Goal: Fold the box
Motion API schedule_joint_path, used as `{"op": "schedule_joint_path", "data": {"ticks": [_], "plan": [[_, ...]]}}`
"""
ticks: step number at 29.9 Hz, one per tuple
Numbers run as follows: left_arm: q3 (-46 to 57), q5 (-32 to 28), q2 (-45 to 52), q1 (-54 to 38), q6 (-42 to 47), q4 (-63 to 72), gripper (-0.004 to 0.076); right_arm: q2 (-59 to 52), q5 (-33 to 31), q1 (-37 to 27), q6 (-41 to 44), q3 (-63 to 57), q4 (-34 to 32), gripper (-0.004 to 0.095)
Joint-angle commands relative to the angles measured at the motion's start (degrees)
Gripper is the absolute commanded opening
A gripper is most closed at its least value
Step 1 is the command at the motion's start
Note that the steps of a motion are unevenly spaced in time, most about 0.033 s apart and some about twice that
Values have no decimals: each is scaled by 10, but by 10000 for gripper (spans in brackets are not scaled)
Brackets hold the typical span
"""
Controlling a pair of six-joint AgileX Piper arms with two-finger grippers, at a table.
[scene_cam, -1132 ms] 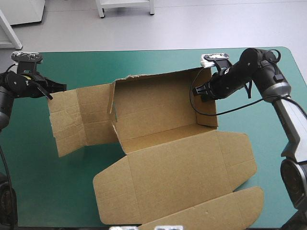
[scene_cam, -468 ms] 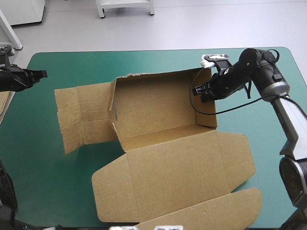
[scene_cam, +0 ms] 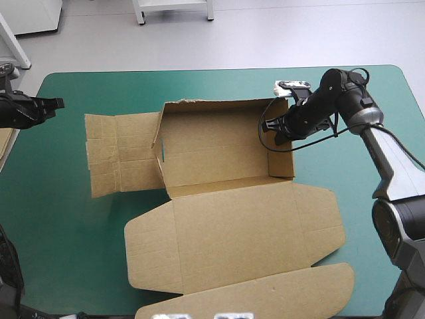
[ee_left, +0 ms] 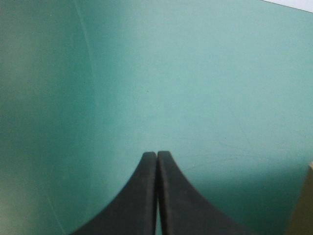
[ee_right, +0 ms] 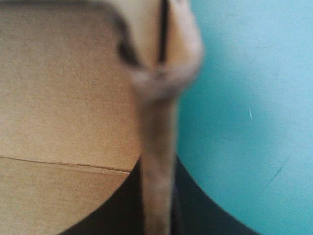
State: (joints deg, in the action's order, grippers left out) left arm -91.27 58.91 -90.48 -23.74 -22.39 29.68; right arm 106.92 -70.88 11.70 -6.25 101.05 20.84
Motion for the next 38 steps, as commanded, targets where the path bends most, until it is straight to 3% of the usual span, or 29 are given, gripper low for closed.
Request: {"op": "schedule_joint_path", "data": {"ticks": [1, 5, 15, 19, 24, 26, 32, 38], "plan": [[-18, -22, 24, 0, 4, 23, -8, -3, -5, -3, 12, 24, -4, -3], [-18, -22, 24, 0, 4, 26, -8, 29, 8, -3, 1, 26, -8, -3], [-17, -20, 24, 0, 3, 34, -8, 39, 156, -3, -32, 26, -6, 3], [-17, -18, 24, 0, -4, 48, -8, 39, 175, -3, -34, 27, 7, 154], [-16, -15, 24, 0, -7, 50, -8, 39, 160, -3, -27, 30, 9, 494], [-16, -15, 24, 0, -9, 50, -8, 38, 142, -3, -26, 30, 10, 555], [-16, -14, 24, 0, -8, 50, -8, 9, 85, -3, -27, 47, -6, 554], [-16, -10, 24, 0, -14, 50, -8, 0, -5, 0, -11, 142, -33, 554]]}}
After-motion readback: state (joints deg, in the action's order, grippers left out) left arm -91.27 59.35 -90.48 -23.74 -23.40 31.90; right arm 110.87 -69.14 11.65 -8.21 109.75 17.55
